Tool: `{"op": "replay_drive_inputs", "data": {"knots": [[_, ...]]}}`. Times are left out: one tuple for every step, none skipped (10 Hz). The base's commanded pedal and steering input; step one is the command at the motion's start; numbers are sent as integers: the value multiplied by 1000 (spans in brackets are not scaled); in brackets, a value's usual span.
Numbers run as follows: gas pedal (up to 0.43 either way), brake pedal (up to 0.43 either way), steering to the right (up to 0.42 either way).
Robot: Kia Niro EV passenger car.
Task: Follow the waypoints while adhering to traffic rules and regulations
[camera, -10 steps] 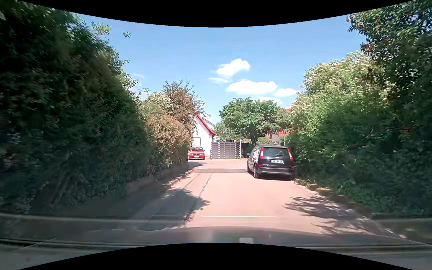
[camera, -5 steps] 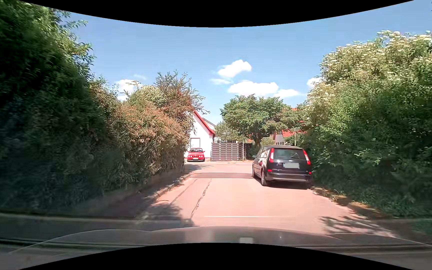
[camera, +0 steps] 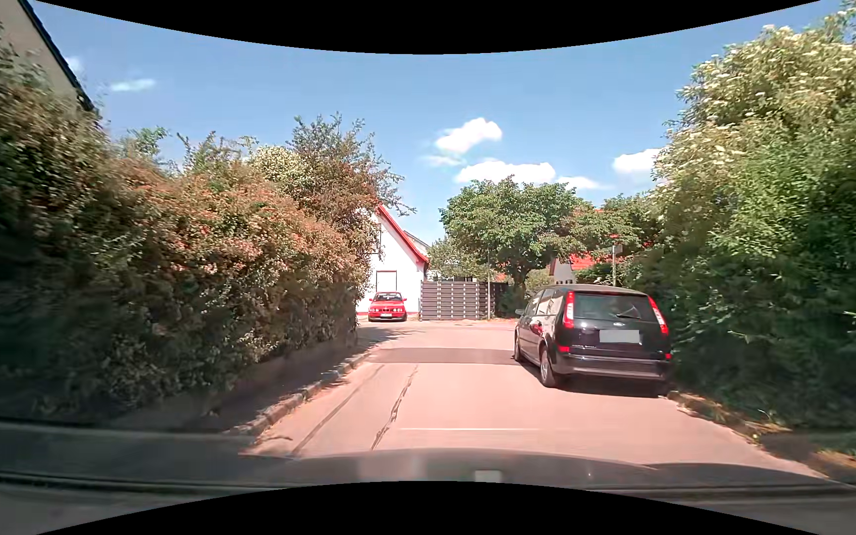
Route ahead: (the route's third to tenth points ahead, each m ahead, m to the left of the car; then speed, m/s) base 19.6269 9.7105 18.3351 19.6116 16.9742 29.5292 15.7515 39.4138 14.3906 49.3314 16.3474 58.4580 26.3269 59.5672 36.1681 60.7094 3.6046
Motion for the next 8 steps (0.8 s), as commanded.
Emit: {"op": "replay_drive_inputs", "data": {"knots": [[0, 0, -22], [0, 0, -23], [0, 0, -23], [0, 0, -23], [0, 0, -23], [0, 0, -21], [0, 0, -20], [0, 0, -21]]}}
